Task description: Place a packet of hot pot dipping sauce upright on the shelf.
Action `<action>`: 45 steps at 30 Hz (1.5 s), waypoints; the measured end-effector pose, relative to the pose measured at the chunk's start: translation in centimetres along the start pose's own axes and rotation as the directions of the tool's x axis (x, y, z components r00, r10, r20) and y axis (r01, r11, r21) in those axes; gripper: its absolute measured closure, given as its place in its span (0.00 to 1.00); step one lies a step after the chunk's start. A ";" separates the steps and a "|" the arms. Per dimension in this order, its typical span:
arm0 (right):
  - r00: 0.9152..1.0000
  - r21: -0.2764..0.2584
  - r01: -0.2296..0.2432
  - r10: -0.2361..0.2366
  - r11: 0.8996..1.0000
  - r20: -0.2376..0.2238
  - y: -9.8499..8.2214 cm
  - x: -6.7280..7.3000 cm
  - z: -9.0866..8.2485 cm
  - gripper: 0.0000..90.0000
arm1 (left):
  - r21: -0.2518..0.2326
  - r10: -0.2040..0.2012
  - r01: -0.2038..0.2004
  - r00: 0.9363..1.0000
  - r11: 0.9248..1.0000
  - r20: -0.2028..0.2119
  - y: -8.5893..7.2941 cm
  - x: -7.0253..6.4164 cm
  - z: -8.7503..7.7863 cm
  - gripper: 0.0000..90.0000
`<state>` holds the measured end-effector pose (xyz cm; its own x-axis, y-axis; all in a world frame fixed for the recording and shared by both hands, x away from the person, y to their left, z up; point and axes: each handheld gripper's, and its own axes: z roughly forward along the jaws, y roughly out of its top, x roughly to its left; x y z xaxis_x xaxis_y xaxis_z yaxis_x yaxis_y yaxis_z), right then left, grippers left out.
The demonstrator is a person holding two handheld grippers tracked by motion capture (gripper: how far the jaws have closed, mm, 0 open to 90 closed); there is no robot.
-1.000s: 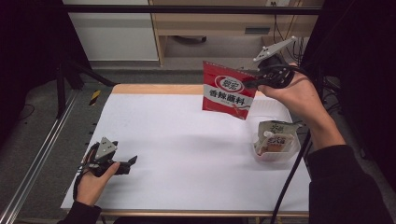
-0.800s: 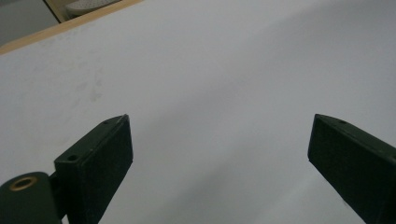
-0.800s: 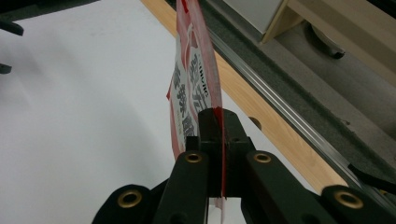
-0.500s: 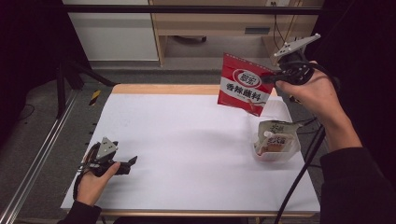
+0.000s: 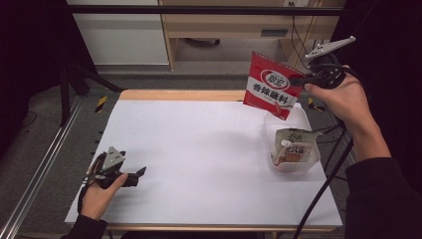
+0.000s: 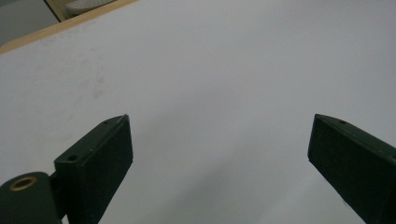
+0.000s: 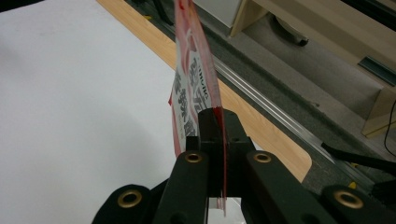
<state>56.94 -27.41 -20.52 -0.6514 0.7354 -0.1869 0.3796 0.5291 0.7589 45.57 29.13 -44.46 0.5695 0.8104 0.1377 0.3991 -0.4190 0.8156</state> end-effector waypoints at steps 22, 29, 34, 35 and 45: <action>0.994 0.055 -0.105 0.103 0.993 0.036 -5.6 -3.0 1.3 1.00 | 0.012 0.009 -0.009 1.000 1.000 0.009 0.0 -0.2 0.2 0.07; 0.992 0.070 -0.125 0.123 0.990 0.033 -6.9 -3.4 1.3 1.00 | 0.014 0.010 -0.010 1.000 1.000 0.012 0.0 -0.3 0.3 0.07; 0.991 0.071 -0.133 0.132 0.989 0.027 -7.5 -3.6 1.2 1.00 | 0.017 0.011 -0.012 1.000 1.000 0.013 0.0 -0.4 0.3 0.07; 0.991 0.075 -0.136 0.135 0.988 0.025 -7.6 -3.7 1.2 1.00 | 0.019 0.012 -0.012 1.000 1.000 0.013 0.0 -0.4 0.4 0.07; 0.988 0.097 -0.155 0.155 0.983 0.004 -8.9 -3.7 2.5 0.99 | 0.024 0.017 -0.017 1.000 1.000 0.018 0.0 -0.4 0.4 0.07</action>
<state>57.61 -33.86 -28.14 -0.5817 0.8104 -0.0695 0.5381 0.4474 0.7143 45.62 28.61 -44.71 0.5892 0.7957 0.1408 0.4066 -0.4425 0.7993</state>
